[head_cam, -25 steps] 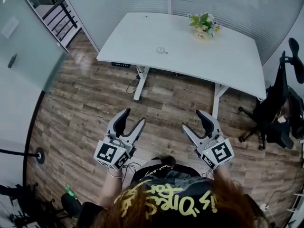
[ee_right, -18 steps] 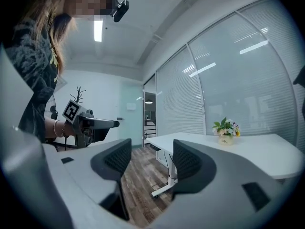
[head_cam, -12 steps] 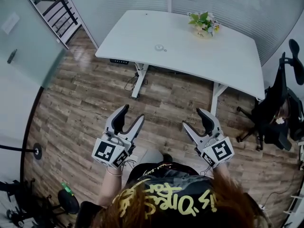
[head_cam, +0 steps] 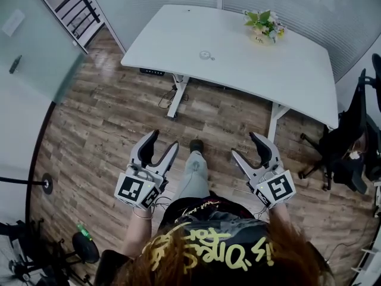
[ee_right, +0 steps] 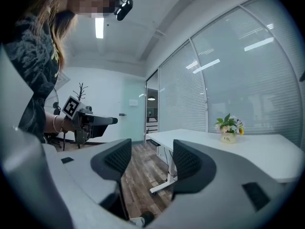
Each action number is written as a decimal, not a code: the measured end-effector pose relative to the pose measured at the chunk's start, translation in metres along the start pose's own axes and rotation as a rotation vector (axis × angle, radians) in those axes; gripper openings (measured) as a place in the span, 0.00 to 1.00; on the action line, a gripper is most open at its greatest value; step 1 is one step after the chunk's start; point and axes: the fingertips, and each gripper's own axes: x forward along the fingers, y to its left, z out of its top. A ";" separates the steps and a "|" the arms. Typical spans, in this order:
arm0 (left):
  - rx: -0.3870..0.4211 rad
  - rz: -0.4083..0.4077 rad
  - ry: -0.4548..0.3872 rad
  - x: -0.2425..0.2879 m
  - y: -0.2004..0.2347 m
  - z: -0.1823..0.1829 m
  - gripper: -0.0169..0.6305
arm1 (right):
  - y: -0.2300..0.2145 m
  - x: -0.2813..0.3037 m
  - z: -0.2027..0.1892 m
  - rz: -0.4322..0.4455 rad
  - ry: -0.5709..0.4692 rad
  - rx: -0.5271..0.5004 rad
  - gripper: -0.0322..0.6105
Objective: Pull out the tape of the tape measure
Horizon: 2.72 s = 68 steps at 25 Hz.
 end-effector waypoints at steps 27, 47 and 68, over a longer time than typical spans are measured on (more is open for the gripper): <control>0.016 -0.135 -0.013 0.219 0.151 0.034 0.40 | -0.161 0.184 0.030 -0.143 -0.025 -0.037 0.48; 0.006 -0.220 0.020 0.327 0.231 0.034 0.40 | -0.228 0.290 0.031 -0.182 0.009 -0.033 0.48; -0.030 -0.166 0.038 0.356 0.232 0.020 0.40 | -0.254 0.313 0.008 -0.094 0.087 0.022 0.48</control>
